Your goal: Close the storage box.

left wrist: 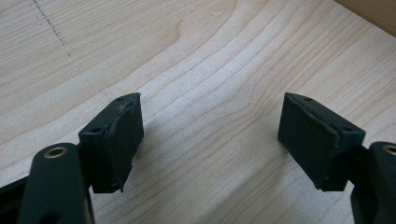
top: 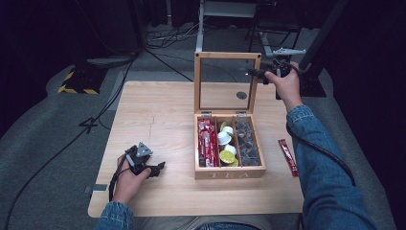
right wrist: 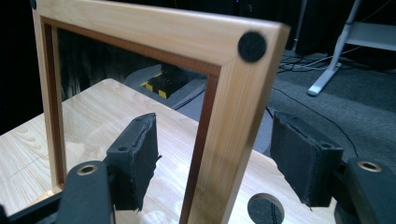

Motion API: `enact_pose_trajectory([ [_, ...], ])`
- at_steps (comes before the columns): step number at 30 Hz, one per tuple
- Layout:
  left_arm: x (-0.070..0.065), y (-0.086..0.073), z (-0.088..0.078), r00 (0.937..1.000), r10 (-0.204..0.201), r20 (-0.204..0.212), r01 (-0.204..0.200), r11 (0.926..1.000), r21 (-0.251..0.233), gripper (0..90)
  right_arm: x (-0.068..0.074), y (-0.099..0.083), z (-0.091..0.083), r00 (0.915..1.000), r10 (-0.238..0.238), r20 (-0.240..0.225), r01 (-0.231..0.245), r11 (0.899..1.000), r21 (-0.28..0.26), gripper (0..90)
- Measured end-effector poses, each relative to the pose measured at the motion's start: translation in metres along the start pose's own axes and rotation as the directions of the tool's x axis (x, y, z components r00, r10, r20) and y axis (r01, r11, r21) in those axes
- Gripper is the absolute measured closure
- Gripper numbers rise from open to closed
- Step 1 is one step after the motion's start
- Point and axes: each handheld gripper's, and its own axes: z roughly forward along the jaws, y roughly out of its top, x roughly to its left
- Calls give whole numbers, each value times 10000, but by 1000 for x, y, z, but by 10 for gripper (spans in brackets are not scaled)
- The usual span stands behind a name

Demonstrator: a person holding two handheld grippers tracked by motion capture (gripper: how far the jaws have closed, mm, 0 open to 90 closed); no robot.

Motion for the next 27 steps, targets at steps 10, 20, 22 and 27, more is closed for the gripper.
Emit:
enact_pose_trajectory([
  [10,0,0,0,10000,-28,-4,28,10000,3,228,9,-1,8,9994,-263,-207,264,9996,80,333],
  [20,0,0,0,10000,-71,-2,71,10000,-4,228,19,1,-8,9982,-555,-216,554,9985,-37,357],
  [22,0,0,0,10000,-47,-4,47,10000,12,228,21,2,-13,9975,-665,-233,662,9977,-134,366],
  [27,0,0,0,10000,-38,-7,38,10000,10,228,30,9,-34,9954,-937,-195,925,9941,-567,368],
])
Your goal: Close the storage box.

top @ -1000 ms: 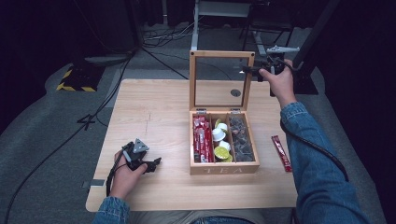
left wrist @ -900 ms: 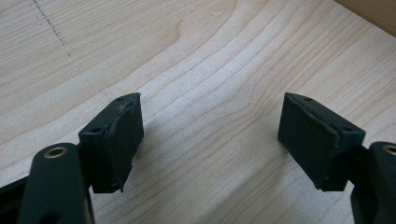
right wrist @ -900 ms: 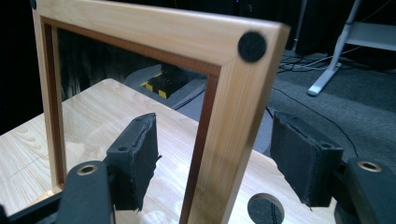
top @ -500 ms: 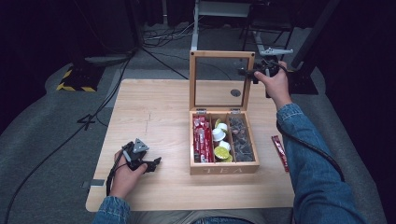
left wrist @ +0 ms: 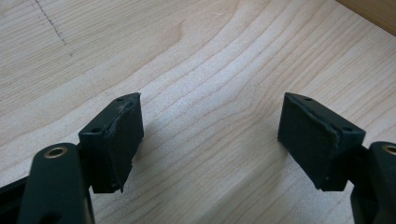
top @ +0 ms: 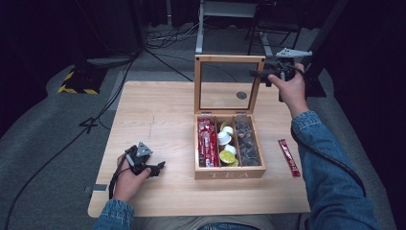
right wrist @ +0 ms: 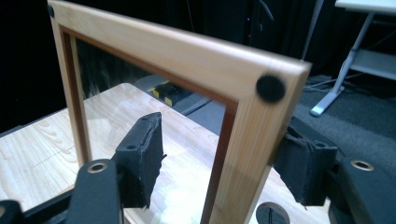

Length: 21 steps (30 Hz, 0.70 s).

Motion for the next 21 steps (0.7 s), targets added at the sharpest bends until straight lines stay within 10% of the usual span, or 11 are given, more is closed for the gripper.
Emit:
enact_pose_trajectory([
  [21,1,1,0,10000,49,59,-49,10000,18,227,51,-3,-65,9952,-858,-472,852,9963,-139,465],
])
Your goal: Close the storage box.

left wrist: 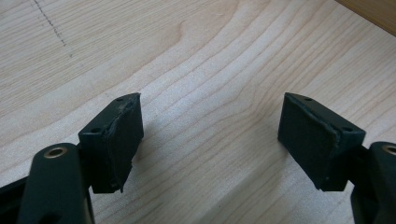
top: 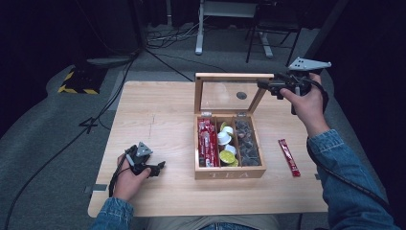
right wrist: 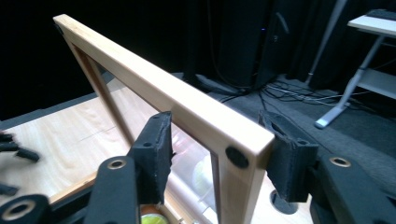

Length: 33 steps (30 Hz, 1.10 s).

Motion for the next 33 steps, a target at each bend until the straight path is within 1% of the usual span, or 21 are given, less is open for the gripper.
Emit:
enact_pose_trajectory([
  [4,0,0,0,10000,7,-5,-7,10000,0,227,11,-6,-9,9999,-127,-19,127,9999,-4,461],
  [8,0,0,0,10000,5,-2,-5,10000,-2,227,21,-12,-18,9993,-370,-45,370,9993,16,459],
  [13,0,0,0,10000,6,-4,-6,10000,2,227,32,-18,-26,9984,-554,-74,555,9984,115,459],
  [24,0,0,0,10000,-10,6,10,10000,7,227,46,-31,-37,9974,-670,-281,678,9973,293,454],
  [28,0,0,0,10000,-13,-12,13,10000,-18,227,50,-37,-40,9973,-639,-366,651,9974,315,450],
  [33,-1,0,0,10000,-29,-27,29,10000,-34,228,59,-46,-45,9953,-883,-387,899,9952,399,449],
])
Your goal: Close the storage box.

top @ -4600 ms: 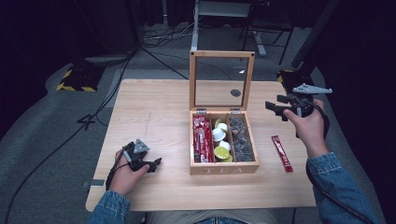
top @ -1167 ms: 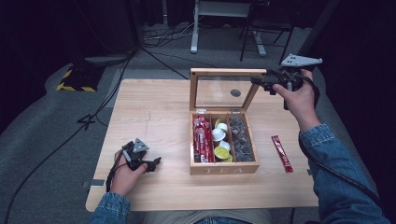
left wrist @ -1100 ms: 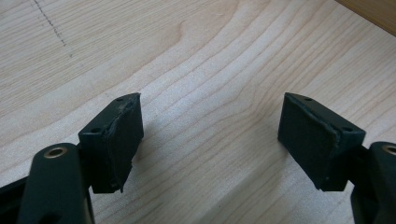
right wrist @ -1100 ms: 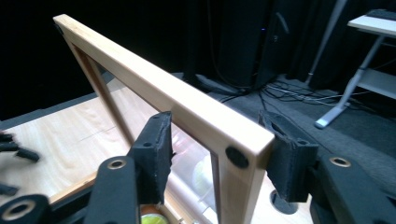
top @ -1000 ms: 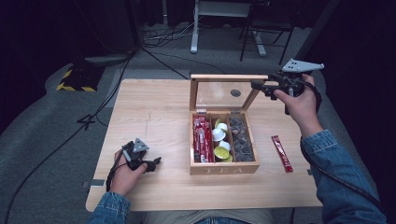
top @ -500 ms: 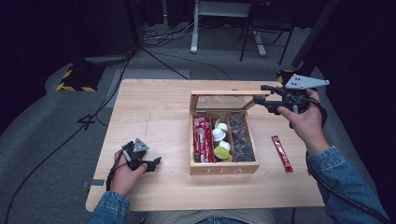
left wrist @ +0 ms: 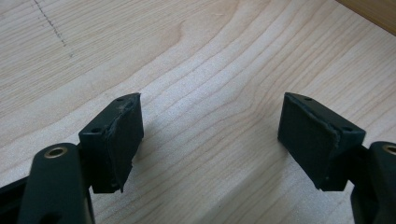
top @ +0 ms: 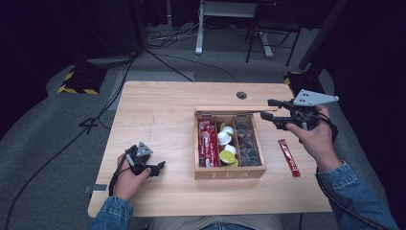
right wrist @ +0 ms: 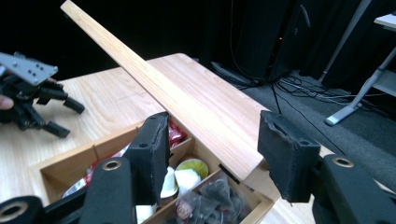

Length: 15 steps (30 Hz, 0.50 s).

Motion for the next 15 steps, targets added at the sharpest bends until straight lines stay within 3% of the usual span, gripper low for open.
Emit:
enact_pose_trajectory([
  [15,0,0,0,10000,11,1,-11,10000,12,228,29,-29,-6,9984,-545,-120,552,9960,696,431],
])
